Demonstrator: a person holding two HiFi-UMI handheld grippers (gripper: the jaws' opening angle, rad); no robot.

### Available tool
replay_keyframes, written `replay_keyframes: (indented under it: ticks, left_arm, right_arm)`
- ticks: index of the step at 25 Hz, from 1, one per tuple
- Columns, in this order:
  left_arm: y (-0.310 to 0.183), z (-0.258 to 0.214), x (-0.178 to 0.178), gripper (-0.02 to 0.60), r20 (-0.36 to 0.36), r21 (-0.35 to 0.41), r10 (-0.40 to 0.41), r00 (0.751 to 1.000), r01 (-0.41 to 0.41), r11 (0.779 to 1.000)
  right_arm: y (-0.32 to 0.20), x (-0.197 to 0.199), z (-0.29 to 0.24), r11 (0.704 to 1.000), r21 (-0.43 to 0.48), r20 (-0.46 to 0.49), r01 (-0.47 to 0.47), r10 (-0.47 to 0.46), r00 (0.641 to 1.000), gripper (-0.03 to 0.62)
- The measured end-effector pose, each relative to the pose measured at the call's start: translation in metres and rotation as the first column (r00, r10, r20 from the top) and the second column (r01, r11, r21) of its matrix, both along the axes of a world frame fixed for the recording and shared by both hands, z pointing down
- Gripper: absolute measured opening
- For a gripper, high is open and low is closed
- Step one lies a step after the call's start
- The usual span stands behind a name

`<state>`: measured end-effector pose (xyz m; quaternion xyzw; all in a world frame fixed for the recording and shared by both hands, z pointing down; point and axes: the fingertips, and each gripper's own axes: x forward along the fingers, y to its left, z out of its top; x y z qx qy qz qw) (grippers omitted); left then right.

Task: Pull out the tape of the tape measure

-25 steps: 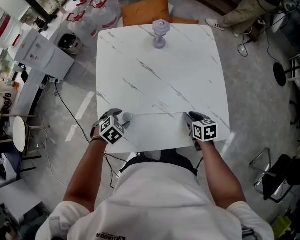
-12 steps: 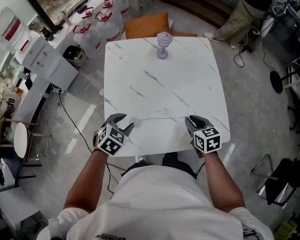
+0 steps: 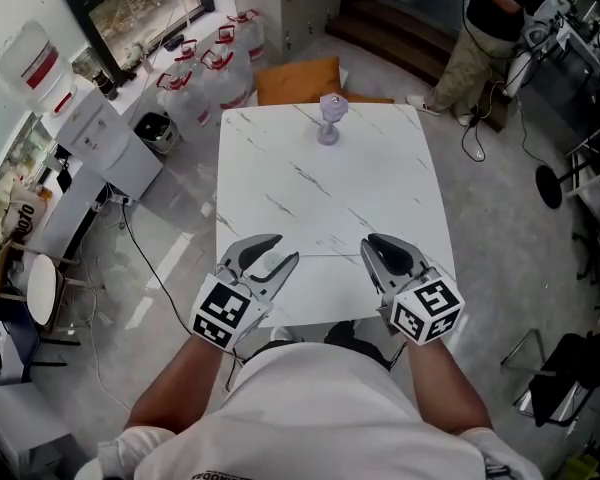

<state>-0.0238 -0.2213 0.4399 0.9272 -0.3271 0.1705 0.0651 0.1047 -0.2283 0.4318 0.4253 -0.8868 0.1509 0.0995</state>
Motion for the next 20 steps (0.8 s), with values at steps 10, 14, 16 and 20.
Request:
replay_keyframes:
  ticks: [10,14,16,20]
  left_arm:
    - [0.002,-0.039,-0.011,0.006,-0.047,0.108,-0.068,0.997,0.073,0.991]
    - [0.005,-0.042,-0.015,0.005,-0.066,0.112,-0.077,0.995,0.084,0.990]
    - [0.005,-0.043,-0.017,0.005,-0.068,0.116,-0.080,0.994,0.088,0.989]
    - [0.003,-0.045,-0.019,0.005,-0.077,0.114,-0.090,0.993,0.099,0.989]
  right_arm:
    - [0.012,-0.005,-0.029,0.996,0.088,0.060,-0.013,0.007,0.998,0.006]
    - [0.014,-0.004,-0.026,0.997,0.075,0.092,-0.030,0.023,0.996,0.005]
    - [0.015,-0.003,-0.025,0.997,0.075,0.086,-0.032,0.026,0.996,0.005]
    - [0.014,-0.002,-0.025,0.996,0.077,0.081,-0.038,0.032,0.996,0.005]
